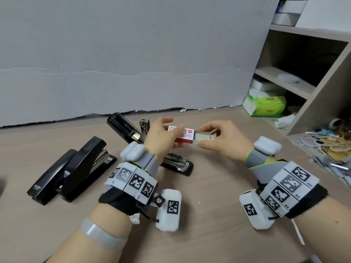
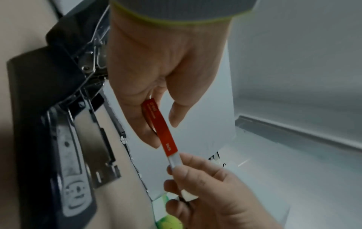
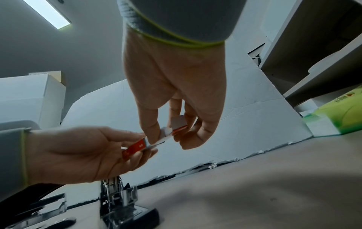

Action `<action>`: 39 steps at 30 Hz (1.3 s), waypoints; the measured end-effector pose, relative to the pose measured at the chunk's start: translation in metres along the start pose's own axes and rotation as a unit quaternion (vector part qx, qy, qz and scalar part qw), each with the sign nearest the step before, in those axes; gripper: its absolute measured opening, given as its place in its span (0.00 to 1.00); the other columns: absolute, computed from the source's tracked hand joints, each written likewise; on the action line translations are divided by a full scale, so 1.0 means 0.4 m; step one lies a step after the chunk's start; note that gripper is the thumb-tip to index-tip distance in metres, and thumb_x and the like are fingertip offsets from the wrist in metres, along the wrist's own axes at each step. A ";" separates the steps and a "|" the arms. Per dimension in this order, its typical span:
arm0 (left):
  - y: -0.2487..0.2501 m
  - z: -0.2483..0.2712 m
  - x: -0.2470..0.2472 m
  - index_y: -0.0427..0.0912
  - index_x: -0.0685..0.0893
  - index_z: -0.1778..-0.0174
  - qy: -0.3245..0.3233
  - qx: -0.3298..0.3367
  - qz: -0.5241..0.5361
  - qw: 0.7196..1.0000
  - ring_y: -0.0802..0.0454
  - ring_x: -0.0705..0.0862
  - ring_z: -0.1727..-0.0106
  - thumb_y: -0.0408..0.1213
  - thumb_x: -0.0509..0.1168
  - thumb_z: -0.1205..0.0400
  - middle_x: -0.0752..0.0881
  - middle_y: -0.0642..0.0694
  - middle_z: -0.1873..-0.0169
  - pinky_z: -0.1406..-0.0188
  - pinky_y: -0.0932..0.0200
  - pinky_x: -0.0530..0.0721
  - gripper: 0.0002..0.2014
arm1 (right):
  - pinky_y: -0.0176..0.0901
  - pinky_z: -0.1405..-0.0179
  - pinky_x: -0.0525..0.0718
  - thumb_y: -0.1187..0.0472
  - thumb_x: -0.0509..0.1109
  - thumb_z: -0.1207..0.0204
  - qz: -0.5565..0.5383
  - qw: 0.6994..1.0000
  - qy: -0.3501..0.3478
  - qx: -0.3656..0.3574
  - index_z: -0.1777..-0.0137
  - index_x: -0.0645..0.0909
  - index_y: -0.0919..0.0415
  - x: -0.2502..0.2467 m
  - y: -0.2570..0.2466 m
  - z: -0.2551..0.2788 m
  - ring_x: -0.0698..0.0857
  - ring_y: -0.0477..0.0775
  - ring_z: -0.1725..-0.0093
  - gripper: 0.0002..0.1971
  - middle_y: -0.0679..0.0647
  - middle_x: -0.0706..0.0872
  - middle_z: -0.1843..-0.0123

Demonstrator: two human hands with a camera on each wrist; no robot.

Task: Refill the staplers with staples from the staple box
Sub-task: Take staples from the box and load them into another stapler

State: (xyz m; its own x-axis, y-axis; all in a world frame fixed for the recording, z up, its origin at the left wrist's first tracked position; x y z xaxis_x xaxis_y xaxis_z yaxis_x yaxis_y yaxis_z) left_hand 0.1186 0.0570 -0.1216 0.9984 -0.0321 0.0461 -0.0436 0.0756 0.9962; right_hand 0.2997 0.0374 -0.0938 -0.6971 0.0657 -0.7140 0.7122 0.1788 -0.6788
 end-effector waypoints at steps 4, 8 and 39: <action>0.005 -0.001 -0.001 0.34 0.78 0.37 -0.003 0.011 0.016 1.000 0.34 0.92 0.56 0.26 0.73 0.23 0.82 0.28 0.43 0.57 0.45 0.92 0.19 | 0.30 0.61 0.78 0.57 0.82 0.34 -0.021 1.000 0.000 -0.010 0.49 0.82 0.48 -0.009 -0.012 -0.002 0.79 0.34 0.65 0.16 0.43 0.86 0.54; -0.001 0.001 0.008 0.32 0.79 0.39 0.000 0.015 0.014 1.000 0.36 0.92 0.56 0.25 0.75 0.25 0.85 0.27 0.45 0.56 0.45 0.92 0.20 | 0.38 0.66 0.77 0.60 0.75 0.30 -0.031 0.999 0.013 0.036 0.63 0.85 0.52 0.003 -0.008 -0.013 0.80 0.42 0.69 0.03 0.44 0.87 0.66; 0.007 0.018 0.024 0.28 0.83 0.50 -0.075 -0.030 0.036 0.996 0.33 0.90 0.54 0.23 0.66 0.19 0.86 0.25 0.47 0.58 0.48 0.92 0.04 | 0.59 0.56 0.90 0.53 0.82 0.38 -0.004 0.992 0.043 0.117 0.71 0.86 0.56 -0.014 -0.003 -0.008 0.84 0.53 0.69 0.10 0.54 0.88 0.70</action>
State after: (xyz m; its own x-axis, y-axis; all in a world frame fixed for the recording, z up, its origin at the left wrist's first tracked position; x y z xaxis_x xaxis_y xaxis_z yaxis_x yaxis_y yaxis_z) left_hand 0.1279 0.0499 -0.1177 0.9760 -0.1734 0.1317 -0.1074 0.1424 0.9840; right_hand 0.3024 0.0398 -0.0885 -0.7000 0.1499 -0.6982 0.6995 -0.0524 -0.7127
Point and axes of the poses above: each hand's wrist, its own z-axis away from the middle knuckle, its own x-axis out of the palm, y = z × x, the point moved 5 cm from there along -z, towards the middle knuckle
